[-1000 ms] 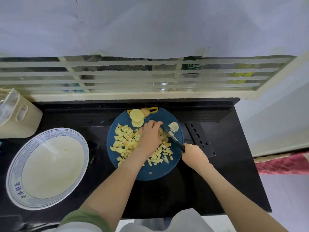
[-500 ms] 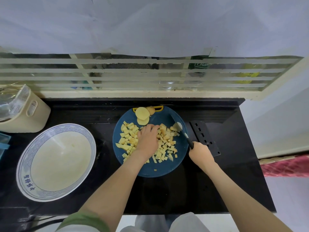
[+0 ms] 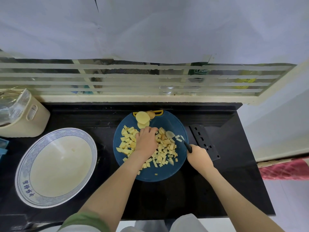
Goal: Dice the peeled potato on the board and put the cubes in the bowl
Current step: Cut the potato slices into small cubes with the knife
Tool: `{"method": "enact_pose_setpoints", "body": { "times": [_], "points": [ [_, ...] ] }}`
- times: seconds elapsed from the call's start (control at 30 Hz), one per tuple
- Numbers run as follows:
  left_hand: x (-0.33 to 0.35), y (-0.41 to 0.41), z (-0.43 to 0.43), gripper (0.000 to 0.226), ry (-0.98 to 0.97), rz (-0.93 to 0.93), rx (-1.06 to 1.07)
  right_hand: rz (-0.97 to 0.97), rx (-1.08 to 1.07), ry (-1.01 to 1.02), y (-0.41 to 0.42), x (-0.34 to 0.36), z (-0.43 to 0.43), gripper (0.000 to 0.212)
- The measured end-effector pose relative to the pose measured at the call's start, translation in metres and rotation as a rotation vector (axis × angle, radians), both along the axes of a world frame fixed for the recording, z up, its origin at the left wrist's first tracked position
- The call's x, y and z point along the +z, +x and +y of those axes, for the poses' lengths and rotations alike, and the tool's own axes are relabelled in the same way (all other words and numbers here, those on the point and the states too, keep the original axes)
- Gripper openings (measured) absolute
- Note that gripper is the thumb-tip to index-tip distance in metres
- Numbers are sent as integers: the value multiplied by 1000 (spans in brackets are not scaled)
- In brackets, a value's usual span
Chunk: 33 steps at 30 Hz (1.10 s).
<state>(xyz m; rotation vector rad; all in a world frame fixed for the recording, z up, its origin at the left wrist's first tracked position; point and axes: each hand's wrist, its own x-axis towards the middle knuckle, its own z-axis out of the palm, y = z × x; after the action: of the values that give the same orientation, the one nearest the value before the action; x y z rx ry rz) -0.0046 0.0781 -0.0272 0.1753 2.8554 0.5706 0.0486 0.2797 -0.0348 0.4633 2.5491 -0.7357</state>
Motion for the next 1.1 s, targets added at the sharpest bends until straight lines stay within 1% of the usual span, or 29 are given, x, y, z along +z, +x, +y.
{"method": "enact_pose_setpoints", "body": {
  "times": [0.13,0.23,0.33,0.37,0.43,0.47,0.5,0.53,0.6,0.63,0.7,0.83,0.93,1.1],
  "points": [
    [-2,-2,-7,51,0,-5,-14,-47,11,37,-5,-2,2,13],
    [-4,-9,-15,51,-19,9,2,-84,112,56,-3,-4,-2,13],
    [-1,-20,-21,48,-8,50,53,-41,199,136,-4,-2,-10,12],
    [2,-23,-22,46,21,106,106,-12,207,163,-6,0,-12,13],
    [13,-29,-24,38,117,300,199,28,237,225,-15,6,-14,24],
    [18,-34,-23,34,156,390,181,35,285,270,-20,9,-15,31],
    [24,-37,-21,30,159,423,94,37,351,322,-24,13,-16,36],
    [31,-41,-18,29,135,376,-39,35,424,375,-27,18,-17,40],
    [39,-46,-13,31,36,164,-277,40,557,451,-32,25,-23,43],
    [40,-48,-10,32,-26,81,-351,50,607,477,-33,27,-25,42],
    [40,-49,-11,32,-122,7,-425,74,678,515,-34,31,-31,36],
    [39,-48,-16,27,-190,-68,-462,79,777,554,-34,36,-41,27],
    [38,-48,-22,23,-213,-94,-419,79,802,544,-33,37,-47,25],
    [31,-42,-37,23,-212,17,-250,40,727,555,-25,35,-47,25]
  ]
}}
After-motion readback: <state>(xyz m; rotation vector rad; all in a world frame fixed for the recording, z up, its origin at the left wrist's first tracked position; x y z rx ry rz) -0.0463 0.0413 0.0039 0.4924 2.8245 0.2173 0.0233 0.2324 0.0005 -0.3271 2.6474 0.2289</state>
